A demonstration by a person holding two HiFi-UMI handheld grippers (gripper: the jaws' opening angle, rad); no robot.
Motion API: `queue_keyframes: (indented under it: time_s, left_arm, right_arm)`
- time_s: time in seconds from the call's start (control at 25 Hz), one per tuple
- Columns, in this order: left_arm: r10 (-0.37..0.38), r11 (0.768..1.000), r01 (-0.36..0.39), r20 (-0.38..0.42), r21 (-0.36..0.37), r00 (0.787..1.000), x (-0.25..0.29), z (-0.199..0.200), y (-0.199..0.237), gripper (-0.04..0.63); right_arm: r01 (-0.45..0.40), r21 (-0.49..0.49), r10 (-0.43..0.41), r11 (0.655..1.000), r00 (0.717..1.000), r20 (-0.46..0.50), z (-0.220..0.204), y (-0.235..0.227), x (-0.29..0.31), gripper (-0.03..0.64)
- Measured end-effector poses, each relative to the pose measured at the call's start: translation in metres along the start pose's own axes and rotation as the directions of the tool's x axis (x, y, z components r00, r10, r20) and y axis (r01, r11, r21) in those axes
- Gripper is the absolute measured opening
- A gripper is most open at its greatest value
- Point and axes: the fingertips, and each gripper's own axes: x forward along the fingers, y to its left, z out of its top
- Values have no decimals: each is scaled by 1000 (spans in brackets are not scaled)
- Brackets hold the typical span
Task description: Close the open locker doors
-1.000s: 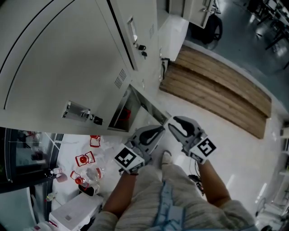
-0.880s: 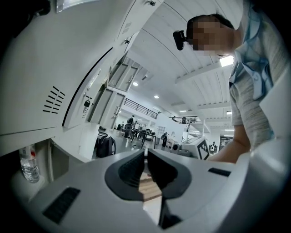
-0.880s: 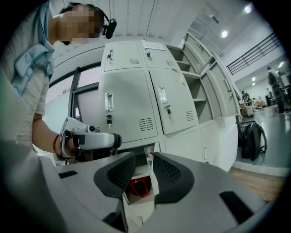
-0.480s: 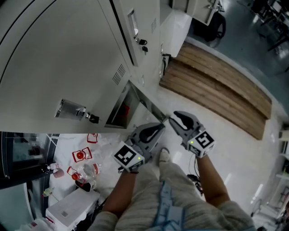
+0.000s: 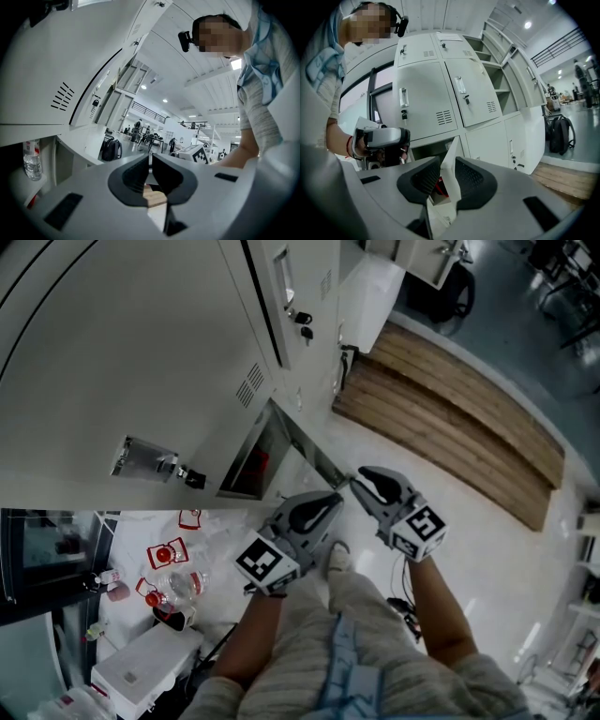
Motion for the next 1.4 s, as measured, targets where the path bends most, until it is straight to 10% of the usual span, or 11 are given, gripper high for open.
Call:
queue_keyframes:
  time_s: [1.4]
  left_arm:
    - [143,990,-143,1,-22,990,-92,-9,34,3]
  right_arm:
    - [-258,0,258,966,964,-66,2,139,84,94]
